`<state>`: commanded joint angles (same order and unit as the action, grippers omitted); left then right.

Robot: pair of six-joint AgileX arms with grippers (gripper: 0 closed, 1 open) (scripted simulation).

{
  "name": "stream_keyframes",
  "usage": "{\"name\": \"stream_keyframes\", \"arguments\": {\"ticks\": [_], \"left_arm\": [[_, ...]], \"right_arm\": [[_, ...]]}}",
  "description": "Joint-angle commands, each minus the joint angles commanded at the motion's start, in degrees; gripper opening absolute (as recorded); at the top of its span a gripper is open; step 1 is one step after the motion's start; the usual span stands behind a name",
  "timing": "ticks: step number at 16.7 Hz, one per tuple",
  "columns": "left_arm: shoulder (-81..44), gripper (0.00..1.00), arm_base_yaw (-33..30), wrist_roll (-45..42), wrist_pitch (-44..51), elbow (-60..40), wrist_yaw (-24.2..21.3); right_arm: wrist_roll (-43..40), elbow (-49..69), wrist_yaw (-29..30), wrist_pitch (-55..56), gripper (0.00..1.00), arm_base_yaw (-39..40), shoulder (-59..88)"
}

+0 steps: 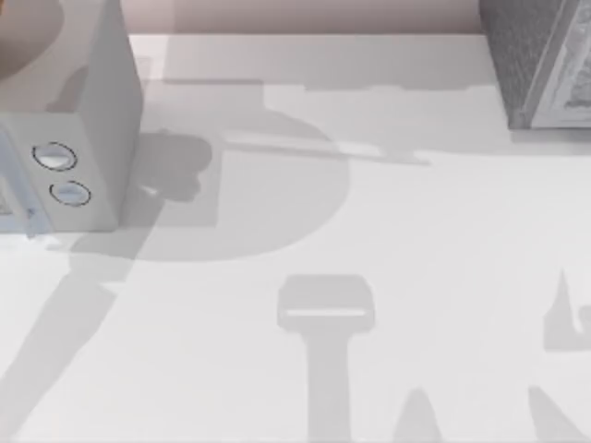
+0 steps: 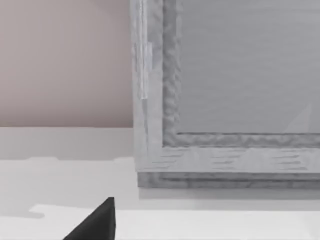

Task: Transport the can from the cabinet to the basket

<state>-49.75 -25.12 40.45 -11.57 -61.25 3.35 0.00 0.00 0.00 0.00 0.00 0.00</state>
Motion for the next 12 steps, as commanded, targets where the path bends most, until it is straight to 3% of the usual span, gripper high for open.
{"name": "stream_keyframes", "arguments": {"ticks": [12], "left_arm": [[-57.37,0.0,38.84,49.33,-57.27,-62.14,-68.28]], "right_arm": [[0.0,0.0,0.0,0.0,1.0,0.0,0.0]]}}
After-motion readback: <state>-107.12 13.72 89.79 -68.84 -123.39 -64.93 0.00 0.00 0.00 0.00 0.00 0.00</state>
